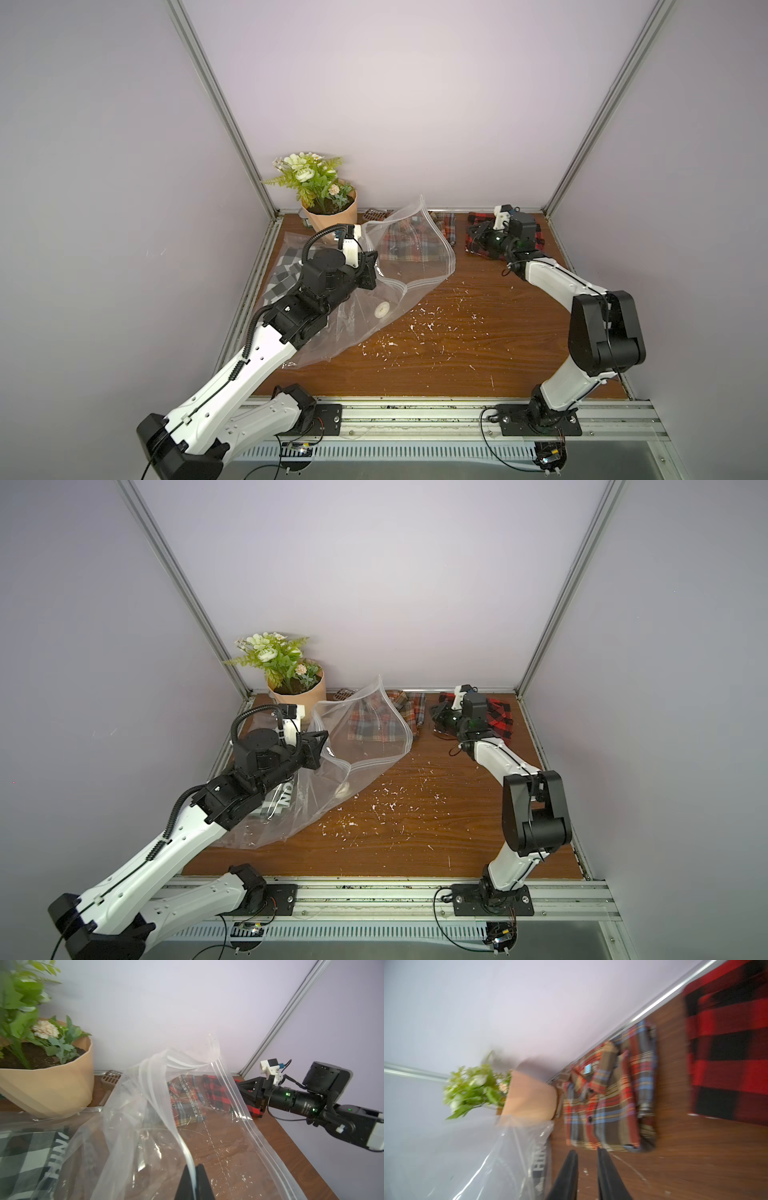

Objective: Take the shirt out of the vacuum bag
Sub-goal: Adjust the shirt at the corner of the board.

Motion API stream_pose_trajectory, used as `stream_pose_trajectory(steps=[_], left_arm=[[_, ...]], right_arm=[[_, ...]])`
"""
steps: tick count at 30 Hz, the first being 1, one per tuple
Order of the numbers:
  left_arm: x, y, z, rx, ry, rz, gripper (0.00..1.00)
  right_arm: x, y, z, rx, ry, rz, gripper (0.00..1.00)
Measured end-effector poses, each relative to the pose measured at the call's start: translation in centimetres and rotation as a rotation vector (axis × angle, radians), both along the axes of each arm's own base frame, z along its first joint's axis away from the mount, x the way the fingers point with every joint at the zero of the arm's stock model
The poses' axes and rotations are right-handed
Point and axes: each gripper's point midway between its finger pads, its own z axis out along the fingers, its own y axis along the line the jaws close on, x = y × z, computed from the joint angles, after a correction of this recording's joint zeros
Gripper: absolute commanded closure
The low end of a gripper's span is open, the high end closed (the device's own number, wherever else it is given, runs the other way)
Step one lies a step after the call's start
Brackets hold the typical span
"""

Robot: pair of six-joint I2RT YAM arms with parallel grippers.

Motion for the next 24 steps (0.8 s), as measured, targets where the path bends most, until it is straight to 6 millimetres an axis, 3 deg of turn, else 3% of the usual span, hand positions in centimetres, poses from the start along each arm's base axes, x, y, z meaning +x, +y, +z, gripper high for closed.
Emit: stream_pose_trajectory(steps=[2, 5, 8, 13, 18, 24], left_arm=[[-0.1, -1.3, -0.4, 0.004, 0.006, -0.031, 0.99], [0.0, -2.6, -1.1, 0.006, 0.018, -0.063, 0.99], [0.2, -3.2, -1.3, -0.002, 0.022, -0.076, 1.00], [0.7, -3.7, -1.7, -0.002, 0.028, -0.080, 1.00], [1.0, -4.0, -2.1, 0.003, 0.033, -0.079, 0.99], [1.4, -4.3, -2.5, 0.007, 0.038, -0.079, 0.99]], right_arm=[[0.3, -3.4, -1.5, -0.078, 0.045, -0.078, 0.82], [0.7, -6.5, -4.2, -0.163, 0.130, -0.136, 0.86], [1.6, -8.9, -7.3, -0.228, 0.209, -0.176, 0.88], [2.7, -11.3, -11.5, -0.314, 0.312, -0.206, 0.89], [4.5, -12.3, -12.0, -0.385, 0.321, -0.215, 0.91], [6.0, -14.0, -10.6, -0.451, 0.309, -0.264, 0.94]])
